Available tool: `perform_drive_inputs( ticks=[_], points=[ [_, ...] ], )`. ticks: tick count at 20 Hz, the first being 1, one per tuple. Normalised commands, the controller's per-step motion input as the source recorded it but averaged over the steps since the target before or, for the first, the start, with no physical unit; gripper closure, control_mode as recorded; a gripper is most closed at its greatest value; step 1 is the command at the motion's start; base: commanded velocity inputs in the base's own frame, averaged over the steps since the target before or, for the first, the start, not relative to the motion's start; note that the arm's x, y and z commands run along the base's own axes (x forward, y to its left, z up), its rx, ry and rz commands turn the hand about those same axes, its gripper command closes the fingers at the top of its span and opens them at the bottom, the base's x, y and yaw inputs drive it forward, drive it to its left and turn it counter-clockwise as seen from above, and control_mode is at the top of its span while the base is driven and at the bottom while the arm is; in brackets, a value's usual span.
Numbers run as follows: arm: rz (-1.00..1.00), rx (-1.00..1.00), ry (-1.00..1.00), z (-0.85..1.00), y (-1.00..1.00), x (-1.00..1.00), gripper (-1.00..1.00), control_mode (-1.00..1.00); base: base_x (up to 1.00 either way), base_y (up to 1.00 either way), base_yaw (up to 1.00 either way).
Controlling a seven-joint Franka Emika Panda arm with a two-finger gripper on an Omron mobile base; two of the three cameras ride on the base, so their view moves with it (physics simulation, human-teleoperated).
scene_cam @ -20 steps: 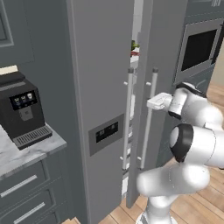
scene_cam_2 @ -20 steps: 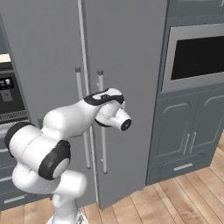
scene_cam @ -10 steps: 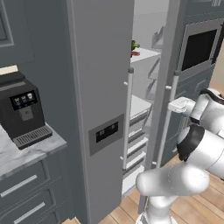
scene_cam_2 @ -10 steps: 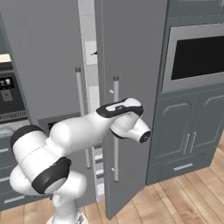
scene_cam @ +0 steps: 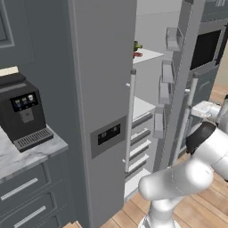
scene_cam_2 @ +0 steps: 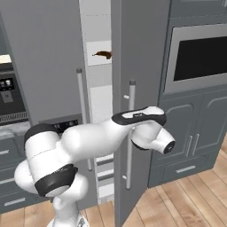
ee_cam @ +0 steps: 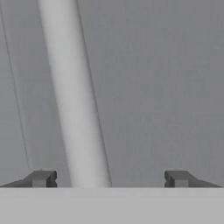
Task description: Open the fridge, remove the banana, broccoli, and steak, and place them on any counter.
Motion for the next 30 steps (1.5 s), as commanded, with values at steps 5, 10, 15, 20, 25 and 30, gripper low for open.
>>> perform_drive_inputs(
  ticks=[5, 10, 15, 20, 25, 30],
  points=[
    [0.32, 0.00, -0.16, 0.00, -0.98, -1.00, -1.00, -1.00, 0.00, 0.00, 0.00],
    [0.11, -0.03, -0.23, 0.18, -0.11, -1.00, -1.00, -1.00, 0.00, 0.00, 0.00],
    [-0.08, -0.25, -0.15, 0.45, 1.00, -0.88, -1.00, -1.00, 0.00, 0.00, 0.00],
    [-0.04, -0.48, -0.06, 0.81, 1.00, -0.20, -1.00, -1.00, 0.00, 0.00, 0.00],
    [-0.10, -0.46, 0.01, 0.46, 1.00, 0.00, -1.00, -1.00, 0.00, 0.00, 0.00],
    [-0.27, -0.31, 0.12, 0.00, 1.00, 0.00, -1.00, -1.00, 0.00, 0.00, 0.00]
  ],
)
